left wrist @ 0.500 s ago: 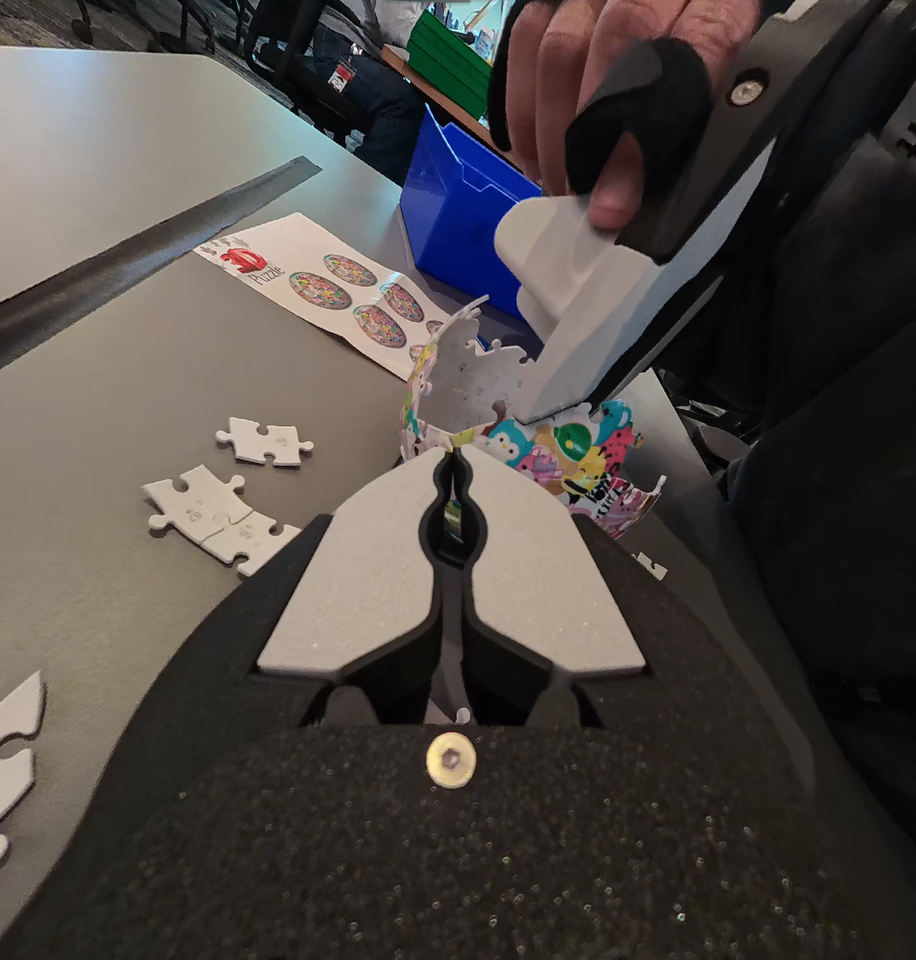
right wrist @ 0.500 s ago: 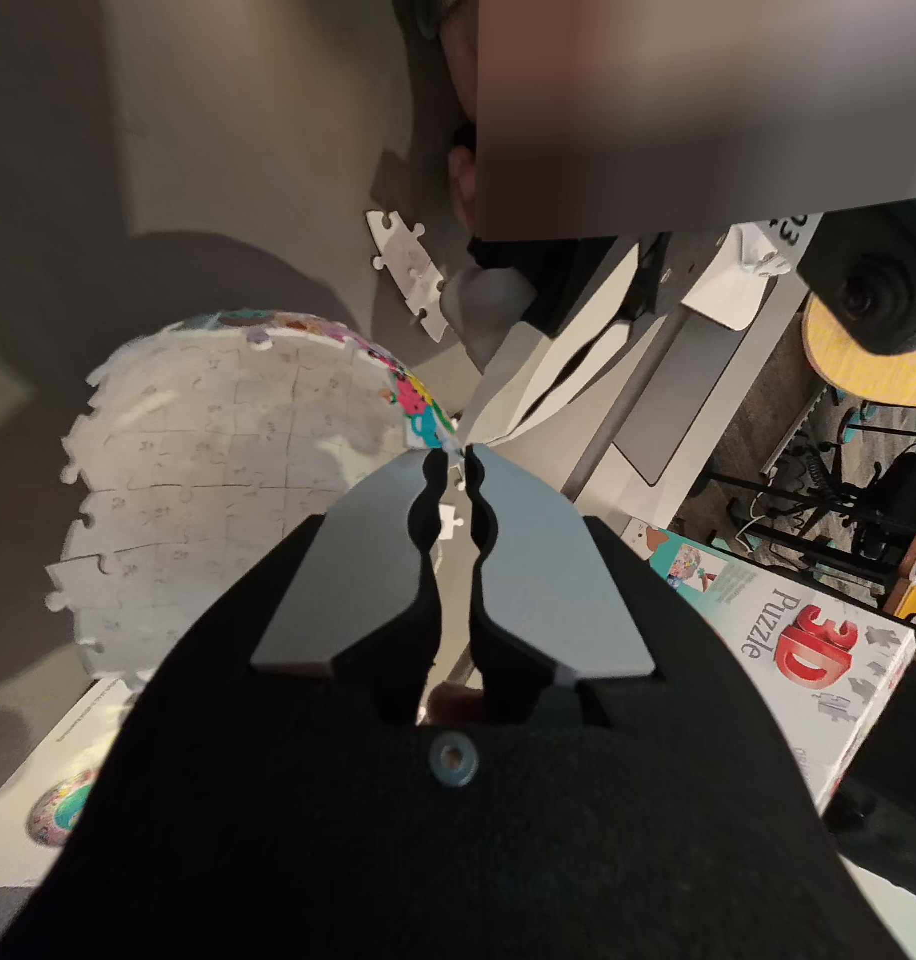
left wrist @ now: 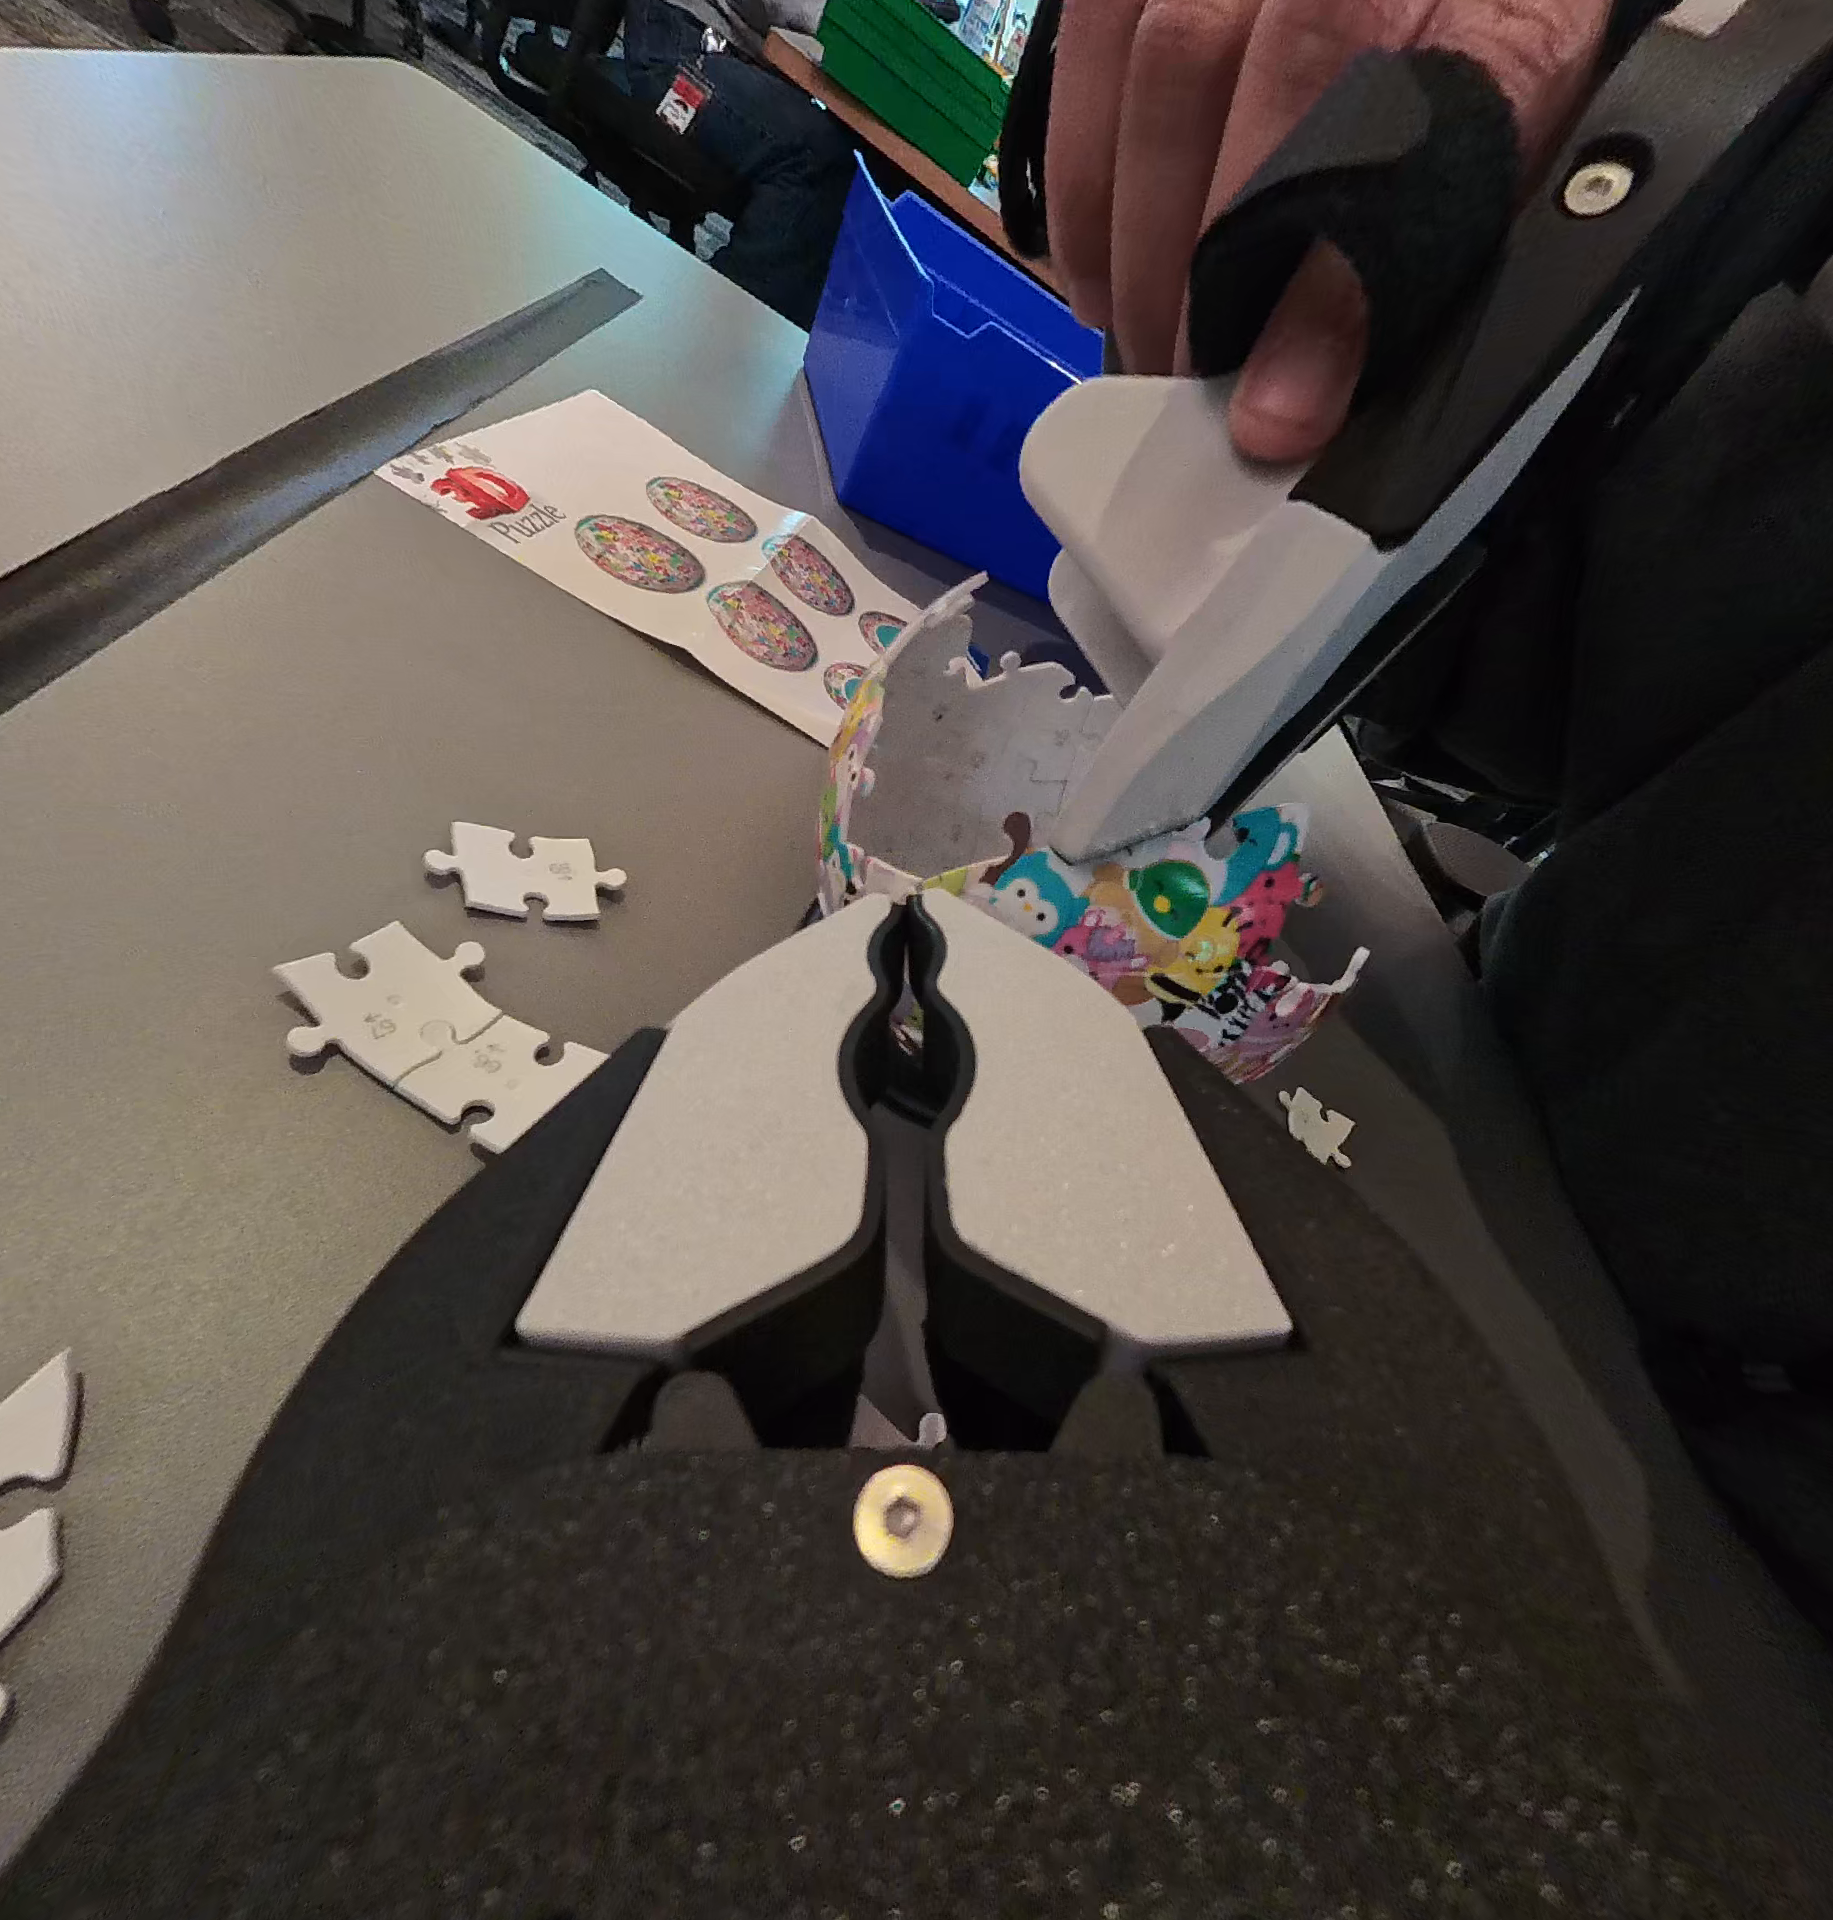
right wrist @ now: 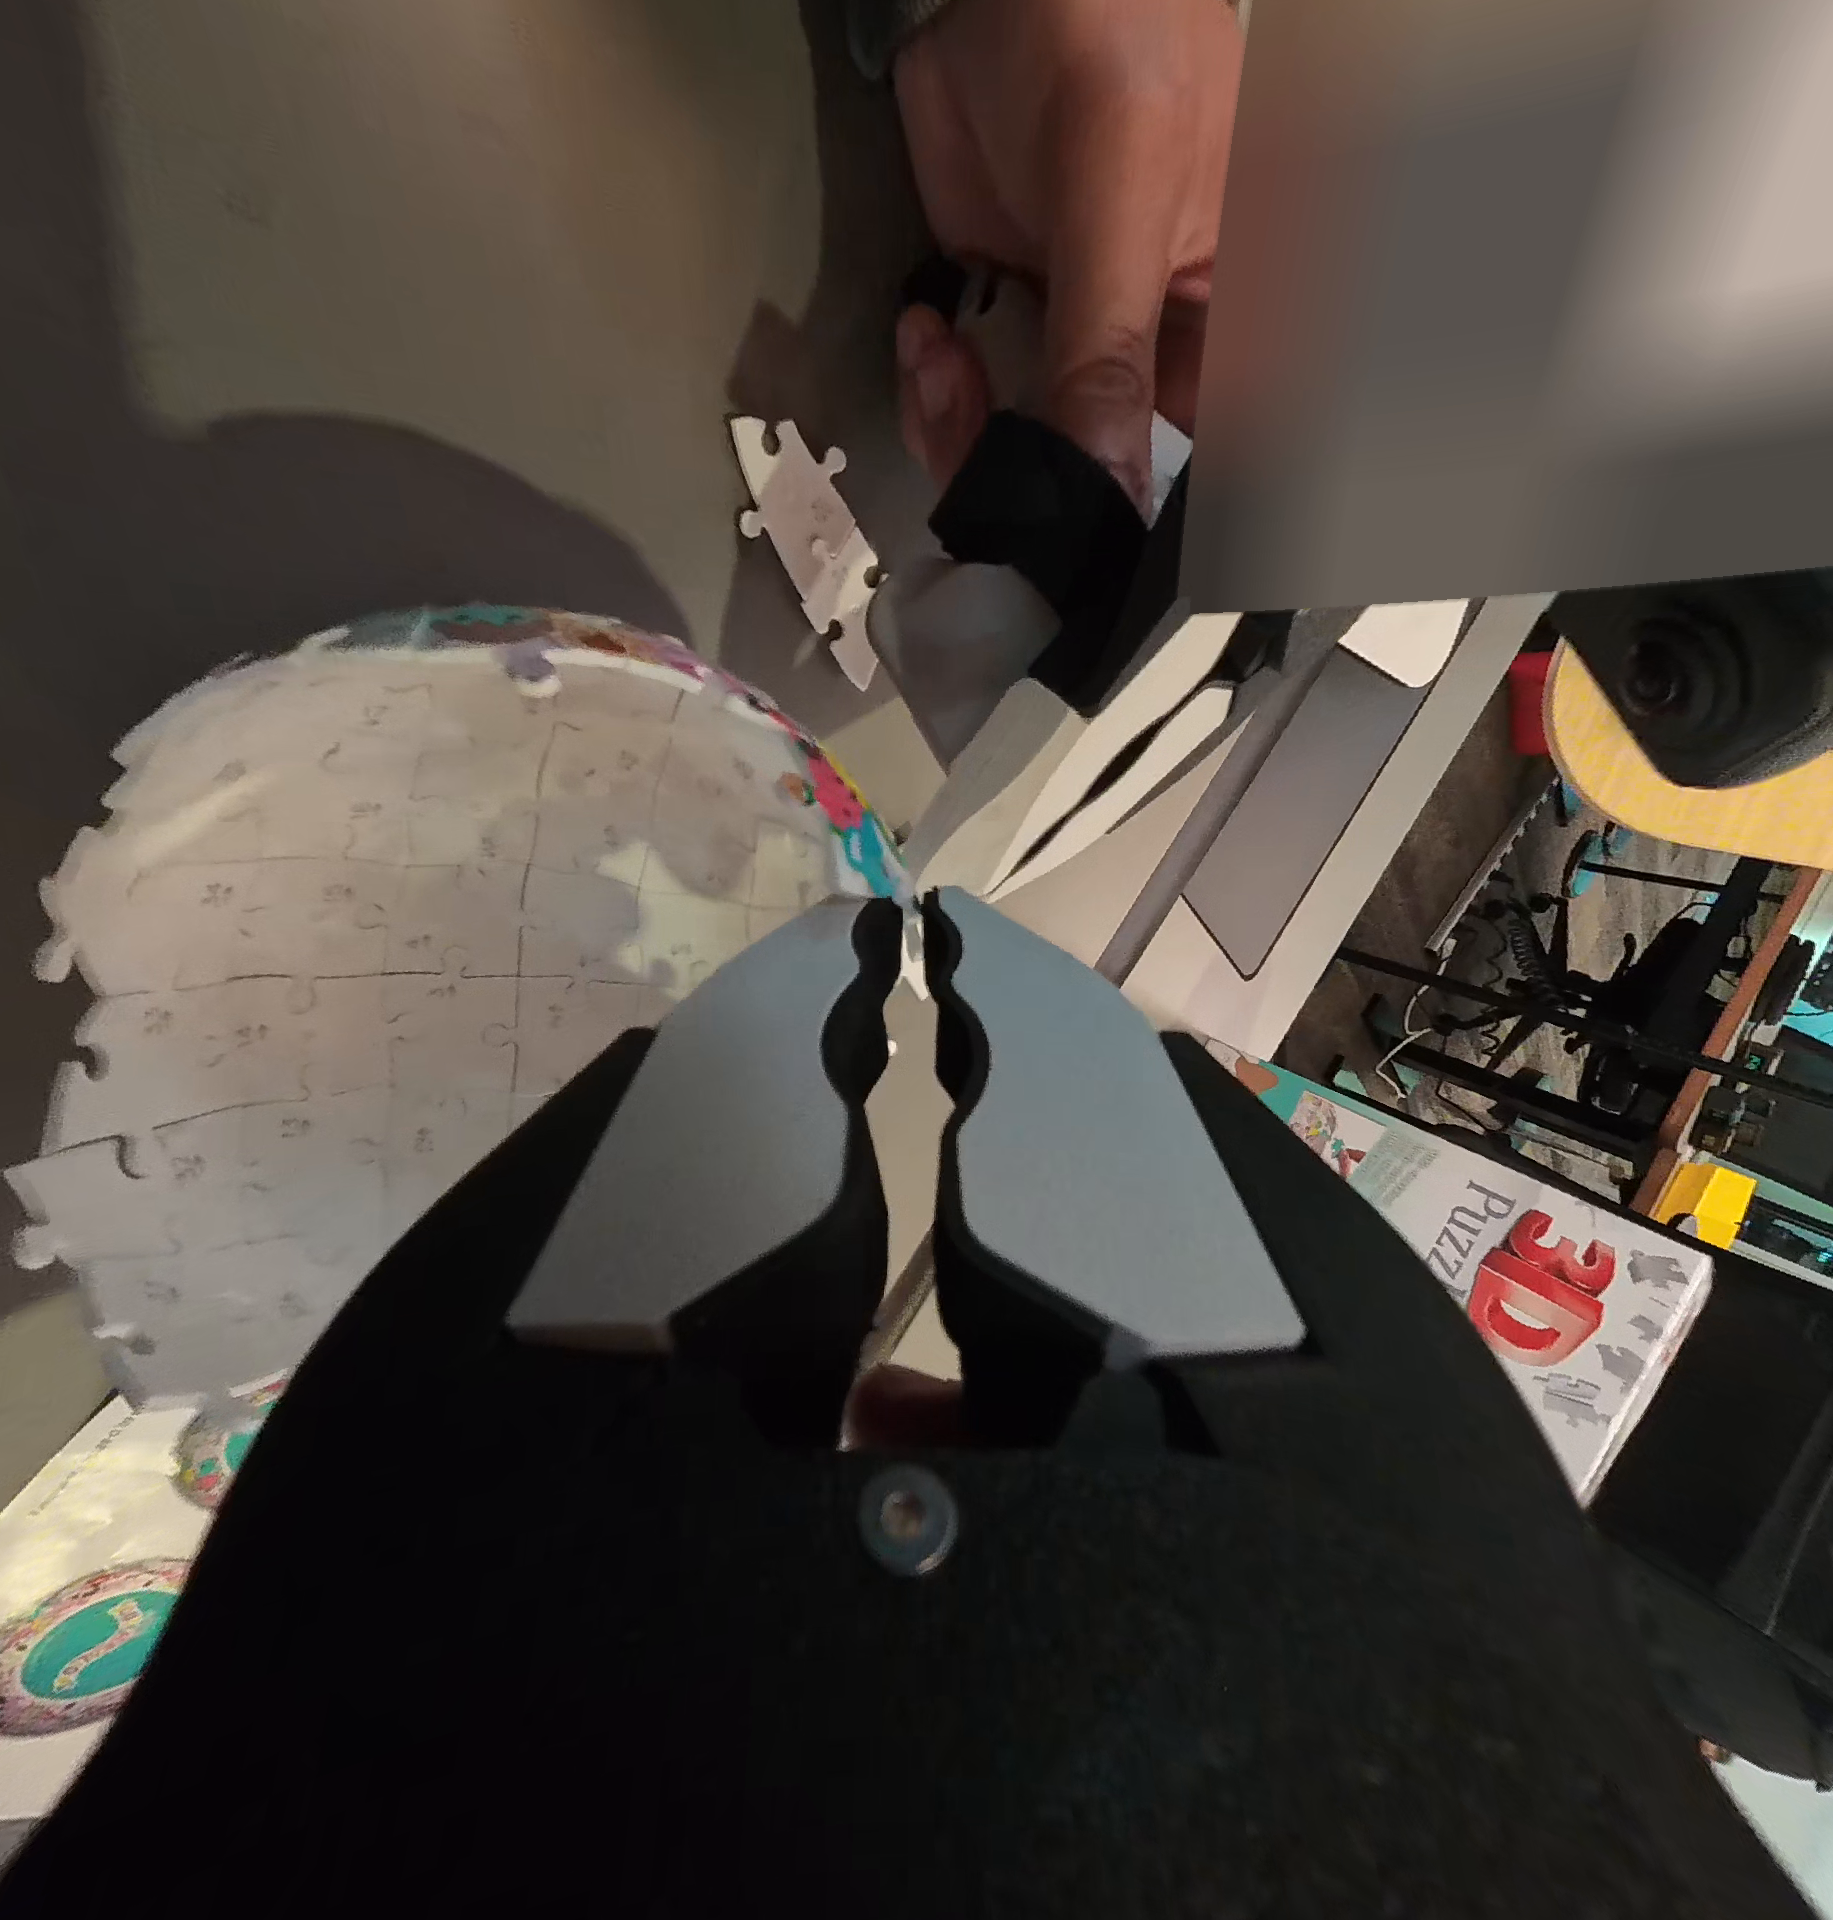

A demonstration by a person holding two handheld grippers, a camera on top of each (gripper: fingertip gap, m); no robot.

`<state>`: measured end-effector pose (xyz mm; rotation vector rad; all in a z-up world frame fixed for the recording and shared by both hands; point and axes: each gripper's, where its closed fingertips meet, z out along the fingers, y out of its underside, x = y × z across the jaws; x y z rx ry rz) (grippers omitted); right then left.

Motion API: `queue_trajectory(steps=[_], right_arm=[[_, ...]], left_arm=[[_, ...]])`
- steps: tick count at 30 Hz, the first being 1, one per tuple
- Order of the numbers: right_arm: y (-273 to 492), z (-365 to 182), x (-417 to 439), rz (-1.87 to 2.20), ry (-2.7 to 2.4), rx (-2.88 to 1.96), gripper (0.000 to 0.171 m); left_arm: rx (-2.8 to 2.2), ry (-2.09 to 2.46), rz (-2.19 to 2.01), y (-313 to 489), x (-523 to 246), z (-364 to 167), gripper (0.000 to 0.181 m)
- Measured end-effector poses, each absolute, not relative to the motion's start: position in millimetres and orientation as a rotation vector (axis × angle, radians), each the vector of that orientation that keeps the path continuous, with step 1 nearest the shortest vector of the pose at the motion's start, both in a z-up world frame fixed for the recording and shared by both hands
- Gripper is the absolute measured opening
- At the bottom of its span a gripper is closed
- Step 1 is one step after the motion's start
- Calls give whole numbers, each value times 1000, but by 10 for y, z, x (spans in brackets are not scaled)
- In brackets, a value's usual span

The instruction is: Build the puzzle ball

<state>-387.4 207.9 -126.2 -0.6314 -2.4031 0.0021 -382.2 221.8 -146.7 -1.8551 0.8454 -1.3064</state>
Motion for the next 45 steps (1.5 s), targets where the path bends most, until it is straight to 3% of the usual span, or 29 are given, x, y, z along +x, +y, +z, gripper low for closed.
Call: queue_trajectory(steps=[5,10,21,26,45], right_arm=[[2079,-1265,-3851,25,-2401,-640,5],[2145,-1279,-3766,95,-2445,-729,24],[2146,-1390,-3822,257,-2570,-756,18],[2112,-1361,-3849,259,-2543,-719,2],[2106,-1335,-3876,221,-2514,-700,2]], left_arm=[[-1857,849,-1311,2210,-3820,-1470,0],[-1857,849,-1321,2206,-3820,-1470,0],[-1859,850,-1343,2184,-3817,-1472,0],[-1848,845,-1349,2145,-3851,-1446,0],[-1861,865,-1331,2064,-3871,-1473,0]])
